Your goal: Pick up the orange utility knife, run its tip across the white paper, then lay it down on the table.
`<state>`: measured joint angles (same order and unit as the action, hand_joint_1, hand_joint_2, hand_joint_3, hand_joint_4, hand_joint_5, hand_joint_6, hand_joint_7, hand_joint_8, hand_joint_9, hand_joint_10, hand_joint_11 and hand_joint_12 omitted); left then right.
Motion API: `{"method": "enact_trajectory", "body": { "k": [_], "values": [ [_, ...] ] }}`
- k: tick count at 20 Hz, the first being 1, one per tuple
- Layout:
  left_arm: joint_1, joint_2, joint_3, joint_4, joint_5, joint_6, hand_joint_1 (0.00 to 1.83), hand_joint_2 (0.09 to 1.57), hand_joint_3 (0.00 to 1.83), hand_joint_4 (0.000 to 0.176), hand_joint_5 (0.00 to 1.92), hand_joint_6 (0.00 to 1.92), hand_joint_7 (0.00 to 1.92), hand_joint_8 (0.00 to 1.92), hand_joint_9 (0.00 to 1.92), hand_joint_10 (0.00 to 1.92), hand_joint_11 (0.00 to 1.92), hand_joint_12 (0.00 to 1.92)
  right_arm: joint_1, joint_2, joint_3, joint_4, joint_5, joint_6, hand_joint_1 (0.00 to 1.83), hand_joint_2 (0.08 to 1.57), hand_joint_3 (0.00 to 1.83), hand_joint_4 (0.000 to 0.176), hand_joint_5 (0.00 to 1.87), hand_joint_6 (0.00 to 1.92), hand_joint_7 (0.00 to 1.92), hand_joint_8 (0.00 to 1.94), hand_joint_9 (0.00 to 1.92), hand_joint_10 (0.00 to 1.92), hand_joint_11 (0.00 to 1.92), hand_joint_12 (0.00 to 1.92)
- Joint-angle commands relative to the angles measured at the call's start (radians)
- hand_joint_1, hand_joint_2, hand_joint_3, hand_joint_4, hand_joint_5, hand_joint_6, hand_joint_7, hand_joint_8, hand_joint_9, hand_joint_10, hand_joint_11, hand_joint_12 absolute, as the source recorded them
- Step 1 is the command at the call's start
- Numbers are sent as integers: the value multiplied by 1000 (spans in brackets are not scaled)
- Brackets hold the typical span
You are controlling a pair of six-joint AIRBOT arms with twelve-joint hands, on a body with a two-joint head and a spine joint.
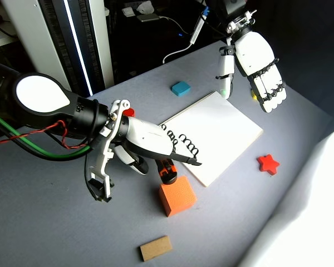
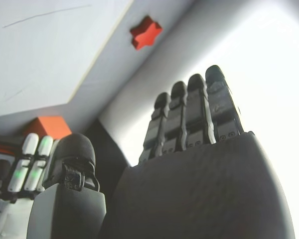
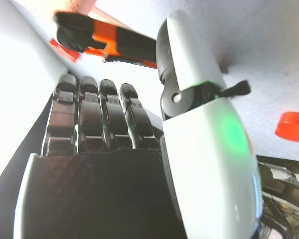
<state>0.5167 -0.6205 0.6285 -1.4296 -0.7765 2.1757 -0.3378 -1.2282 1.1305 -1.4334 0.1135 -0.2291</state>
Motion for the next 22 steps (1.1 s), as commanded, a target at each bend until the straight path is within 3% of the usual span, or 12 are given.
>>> {"method": "enact_trajectory", "body": {
  "k": [1,14,15,16,20,22],
  "values": [
    [-1,8,6,54,-65,0,0,1275,0,0,0,0,46,0,34,0,0,127,4,-3,6,9,11,-6,1264,1091,0,0,0,0,0,0,0,0,0,0],
    [-1,-7,10,57,-61,-1,0,1276,1,0,0,0,26,0,13,0,0,196,-2,-38,56,3,21,49,1289,1090,0,0,0,0,0,0,0,0,0,0],
    [-1,-7,10,57,-61,-1,0,1270,0,0,0,0,11,3,2,0,0,148,-2,-38,56,-41,19,94,1286,1092,0,0,0,0,0,0,0,0,0,0],
    [0,-7,10,57,-61,-1,0,1271,0,0,0,0,17,2,10,2,0,236,-3,-38,56,-82,24,142,1322,1130,0,0,0,0,0,0,0,0,0,0],
    [2,-10,10,57,-60,-1,2,1271,0,0,0,0,22,1,18,4,0,268,-9,-44,56,-104,34,175,1329,1141,1,0,0,0,0,0,0,0,0,0],
    [2,-12,11,57,-60,-1,2,1271,0,0,0,0,22,1,18,4,0,268,-11,-51,63,-196,36,276,1330,1141,1,0,0,0,0,0,0,0,0,0]
  ]
}}
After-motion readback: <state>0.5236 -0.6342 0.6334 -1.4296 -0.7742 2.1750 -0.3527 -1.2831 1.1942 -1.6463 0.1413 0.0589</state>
